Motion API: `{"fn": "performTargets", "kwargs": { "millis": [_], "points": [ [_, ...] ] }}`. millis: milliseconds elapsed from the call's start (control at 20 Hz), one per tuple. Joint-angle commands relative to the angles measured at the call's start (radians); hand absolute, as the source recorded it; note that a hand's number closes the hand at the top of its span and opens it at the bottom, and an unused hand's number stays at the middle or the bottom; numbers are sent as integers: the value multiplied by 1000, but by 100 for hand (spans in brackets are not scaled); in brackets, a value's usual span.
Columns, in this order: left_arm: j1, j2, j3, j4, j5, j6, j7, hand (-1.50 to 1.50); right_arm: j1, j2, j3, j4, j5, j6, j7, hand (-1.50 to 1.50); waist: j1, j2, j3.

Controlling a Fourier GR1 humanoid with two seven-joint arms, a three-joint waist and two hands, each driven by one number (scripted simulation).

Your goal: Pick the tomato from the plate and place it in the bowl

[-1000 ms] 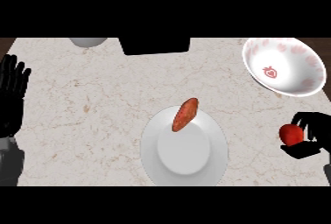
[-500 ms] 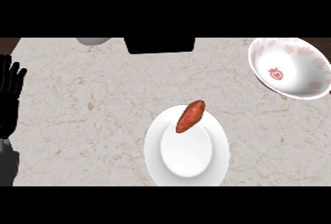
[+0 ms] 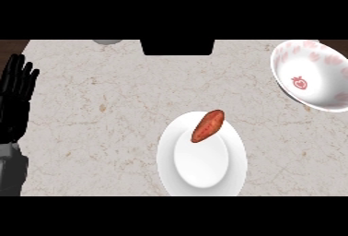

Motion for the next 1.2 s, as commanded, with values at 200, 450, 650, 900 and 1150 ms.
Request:
{"fn": "performTargets", "kwargs": {
  "millis": [200,450,650,900,1150],
  "points": [
    [-48,-12,-21,12,-10,10,20,0,-202,-101,-35,139,-116,251,-87,150,34,3,-4],
    [-84,-15,-44,34,-37,16,28,0,-336,-110,45,115,-129,358,12,150,33,3,-5],
    [-69,-18,-21,71,-23,0,-23,0,-463,-61,135,68,-111,368,127,150,41,5,-7],
    [-90,-18,-27,82,-32,-1,-30,0,-602,47,249,15,-72,355,244,150,39,5,-7],
    [-33,-3,-12,26,-19,-12,-3,0,-705,150,317,-16,-48,377,381,150,32,-2,-7]
  ]
}}
